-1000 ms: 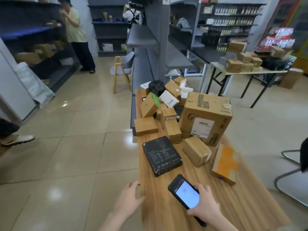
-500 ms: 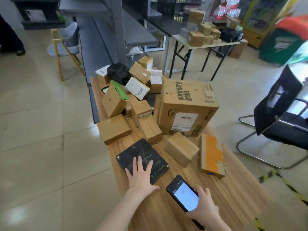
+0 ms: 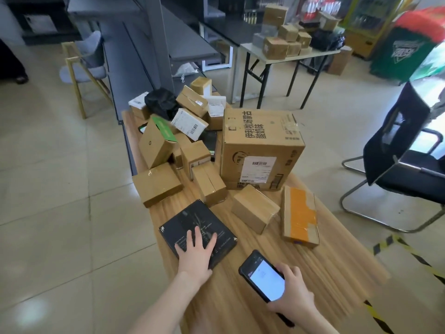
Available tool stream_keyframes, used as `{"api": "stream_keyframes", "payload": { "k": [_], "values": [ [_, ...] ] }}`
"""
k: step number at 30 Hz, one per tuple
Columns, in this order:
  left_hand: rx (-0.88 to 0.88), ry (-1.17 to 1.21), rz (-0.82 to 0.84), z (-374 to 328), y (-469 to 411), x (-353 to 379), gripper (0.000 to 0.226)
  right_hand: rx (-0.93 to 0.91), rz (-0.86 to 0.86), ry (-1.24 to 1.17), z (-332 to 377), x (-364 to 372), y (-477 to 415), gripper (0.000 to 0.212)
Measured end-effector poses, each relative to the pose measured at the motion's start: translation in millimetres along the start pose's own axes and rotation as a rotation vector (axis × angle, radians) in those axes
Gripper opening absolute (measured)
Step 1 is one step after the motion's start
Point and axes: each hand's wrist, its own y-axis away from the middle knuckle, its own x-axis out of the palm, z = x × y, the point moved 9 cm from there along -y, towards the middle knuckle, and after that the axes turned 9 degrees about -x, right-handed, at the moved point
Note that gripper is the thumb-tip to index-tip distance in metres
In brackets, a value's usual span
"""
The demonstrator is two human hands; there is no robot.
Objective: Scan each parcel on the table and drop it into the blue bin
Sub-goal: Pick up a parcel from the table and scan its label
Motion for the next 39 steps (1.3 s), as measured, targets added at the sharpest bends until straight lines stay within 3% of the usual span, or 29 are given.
{"api": "stream_keyframes", "payload": {
  "k": [6,15,20,26,34,39],
  "values": [
    [-0.041,0.065,0.051,-16.3,51.3,6.7,0.103,-0.12,0.026,0.034,-27.3,-13.5,15.5,0.105],
    [-0.039,0.299,0.129,-40.3,113.2,-17.4,0.1,-0.264,0.028,0.102,-64.9,-49.4,39.3,0.095],
    [-0.019,0.441,-0.028,-25.3,133.0,-49.2,0.075,-0.344,0.028,0.095,-57.2,-57.6,39.9,0.095],
    [-0.104,0.279,-0.295,3.2,147.4,-76.3,0.047,-0.406,0.01,0.081,-35.5,-51.6,40.1,0.094],
    [-0.261,0.278,-0.392,60.3,142.2,-87.6,0.065,-0.395,0.004,0.062,-20.0,-41.8,27.2,0.099],
    [-0.274,0.451,-0.326,89.7,127.8,-81.4,0.061,-0.376,0.017,0.092,-9.5,-32.8,15.6,0.099]
  ]
}}
